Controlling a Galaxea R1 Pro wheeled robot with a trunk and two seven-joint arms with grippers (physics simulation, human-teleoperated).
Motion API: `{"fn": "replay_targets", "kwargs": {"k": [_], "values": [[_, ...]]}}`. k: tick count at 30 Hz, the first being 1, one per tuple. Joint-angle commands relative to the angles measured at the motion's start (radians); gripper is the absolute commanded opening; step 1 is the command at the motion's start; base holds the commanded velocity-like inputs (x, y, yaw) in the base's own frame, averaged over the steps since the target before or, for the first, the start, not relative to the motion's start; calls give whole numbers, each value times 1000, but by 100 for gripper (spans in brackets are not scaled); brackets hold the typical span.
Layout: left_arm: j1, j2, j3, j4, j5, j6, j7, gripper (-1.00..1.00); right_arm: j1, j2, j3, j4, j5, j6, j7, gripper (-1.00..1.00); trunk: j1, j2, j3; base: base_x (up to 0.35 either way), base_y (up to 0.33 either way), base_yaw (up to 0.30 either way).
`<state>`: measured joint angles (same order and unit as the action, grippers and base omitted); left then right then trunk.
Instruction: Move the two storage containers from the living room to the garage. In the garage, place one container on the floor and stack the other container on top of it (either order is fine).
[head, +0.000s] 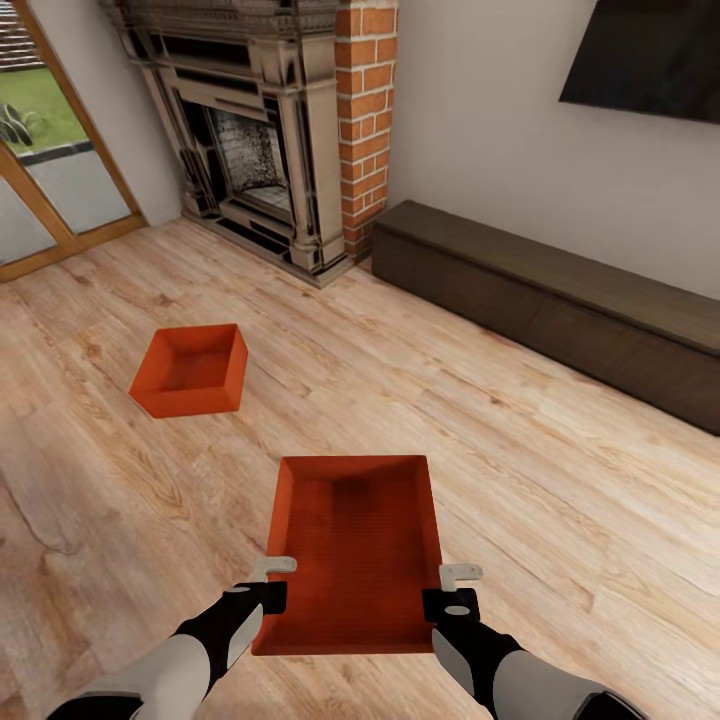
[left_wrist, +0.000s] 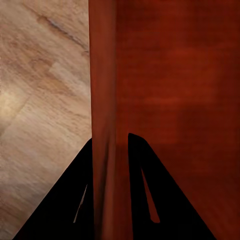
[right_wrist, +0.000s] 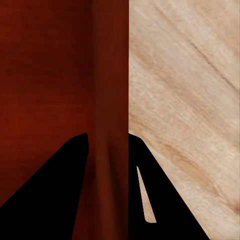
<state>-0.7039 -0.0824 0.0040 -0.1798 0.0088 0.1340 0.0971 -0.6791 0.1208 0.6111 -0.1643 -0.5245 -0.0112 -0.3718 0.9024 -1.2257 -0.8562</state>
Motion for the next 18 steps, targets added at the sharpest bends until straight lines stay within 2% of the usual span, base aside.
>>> {"fn": "replay_targets", "kwargs": {"k": [1,18], "values": [[0,10,42,-1,-10,7,9,-100,0,-4,-10,-1,9,-3,-7,-100,-4,7,3,0,0,0],[0,10,42,-1,-9,7,9,-100,0,-4,-10,-2,9,-3,-7,-100,-69,126,56,0,0,0]]}}
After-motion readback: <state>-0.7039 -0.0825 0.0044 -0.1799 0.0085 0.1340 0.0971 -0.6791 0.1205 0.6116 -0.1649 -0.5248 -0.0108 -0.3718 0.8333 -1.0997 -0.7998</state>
